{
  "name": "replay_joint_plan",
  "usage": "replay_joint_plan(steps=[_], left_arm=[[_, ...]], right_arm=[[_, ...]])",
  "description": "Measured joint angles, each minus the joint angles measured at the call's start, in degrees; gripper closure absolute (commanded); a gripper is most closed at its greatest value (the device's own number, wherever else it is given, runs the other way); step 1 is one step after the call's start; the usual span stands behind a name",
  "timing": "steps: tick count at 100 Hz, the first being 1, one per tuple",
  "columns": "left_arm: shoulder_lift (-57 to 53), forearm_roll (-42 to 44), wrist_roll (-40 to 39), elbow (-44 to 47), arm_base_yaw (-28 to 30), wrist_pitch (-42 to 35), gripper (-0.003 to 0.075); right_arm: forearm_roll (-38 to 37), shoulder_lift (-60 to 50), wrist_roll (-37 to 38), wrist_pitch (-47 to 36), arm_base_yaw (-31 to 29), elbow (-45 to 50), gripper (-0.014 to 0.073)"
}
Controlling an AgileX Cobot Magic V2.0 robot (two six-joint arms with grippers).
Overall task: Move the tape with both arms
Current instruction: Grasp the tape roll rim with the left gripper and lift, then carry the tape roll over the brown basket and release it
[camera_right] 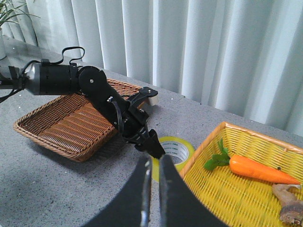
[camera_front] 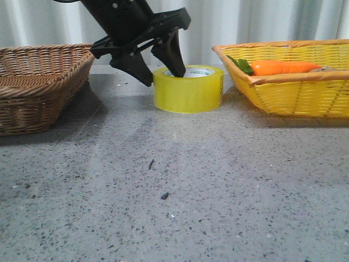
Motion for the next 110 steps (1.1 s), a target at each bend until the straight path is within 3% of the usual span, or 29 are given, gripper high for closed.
replay_joint_plan(steps=[10,13,33,62,110], left_arm=[[0.00,-0.13,-0.36,0.00,0.00,-0.78,0.0705],[0.00,-0.22,-0.59,-0.10,0.00,-0.97,0.0739],[0.00,0.00,0.02,-0.82,0.00,-1.00,0.0741],[1.20,1.76,0.38,-10.30,1.34,7.37,0.0741],[-4.91,1.95,-0.15,-24.06,11.05,13.90,0.0741]], right_arm=[[0.00,0.00,0.00,0.00,0.00,0.00,0.0640],[0.00,0.00,0.00,0.00,0.00,0.00,0.0640],[0.00,0.10,0.00,0.00,0.00,0.00,0.0640],[0.00,0.10,0.00,0.10,0.00,0.00,0.0640],[0.00,0.10,0.00,0.10,0.00,0.00,0.0640]])
